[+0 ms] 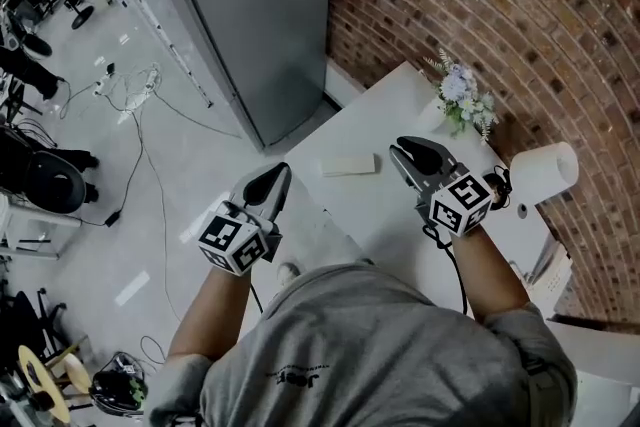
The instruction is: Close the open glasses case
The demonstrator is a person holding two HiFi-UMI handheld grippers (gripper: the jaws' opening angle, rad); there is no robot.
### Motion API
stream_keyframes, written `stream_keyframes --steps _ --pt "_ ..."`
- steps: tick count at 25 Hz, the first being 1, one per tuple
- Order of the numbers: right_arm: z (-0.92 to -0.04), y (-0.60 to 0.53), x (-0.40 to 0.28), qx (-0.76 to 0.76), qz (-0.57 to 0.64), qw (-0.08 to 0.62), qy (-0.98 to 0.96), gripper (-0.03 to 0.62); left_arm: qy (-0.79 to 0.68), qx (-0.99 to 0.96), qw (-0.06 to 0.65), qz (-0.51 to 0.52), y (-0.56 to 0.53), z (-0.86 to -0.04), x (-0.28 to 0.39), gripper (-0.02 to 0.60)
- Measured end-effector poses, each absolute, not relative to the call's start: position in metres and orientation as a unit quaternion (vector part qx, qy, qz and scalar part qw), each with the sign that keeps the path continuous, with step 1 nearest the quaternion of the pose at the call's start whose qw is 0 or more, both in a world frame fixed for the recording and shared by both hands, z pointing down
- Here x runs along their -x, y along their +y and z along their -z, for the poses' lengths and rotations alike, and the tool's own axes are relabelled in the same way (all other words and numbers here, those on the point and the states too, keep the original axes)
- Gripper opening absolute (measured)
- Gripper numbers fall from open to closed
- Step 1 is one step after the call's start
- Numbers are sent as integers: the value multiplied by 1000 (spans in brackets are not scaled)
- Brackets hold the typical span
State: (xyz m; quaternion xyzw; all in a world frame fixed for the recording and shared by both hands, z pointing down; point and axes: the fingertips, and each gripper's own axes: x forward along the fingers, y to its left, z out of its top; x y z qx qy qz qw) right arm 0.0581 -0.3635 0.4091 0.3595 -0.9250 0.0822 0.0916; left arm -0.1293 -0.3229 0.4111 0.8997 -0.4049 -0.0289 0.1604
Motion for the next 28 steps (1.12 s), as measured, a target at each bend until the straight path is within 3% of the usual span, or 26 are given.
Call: stream_keyframes --steps 7,28 --pt "-382 -353 -77 -388 -81 58 -916 9 -410 -901 141 25 -312 -391 129 -3" --pt "-386 -340 -82 -377 -109 51 -918 8 -420 -899 125 24 -297 -374 132 -3"
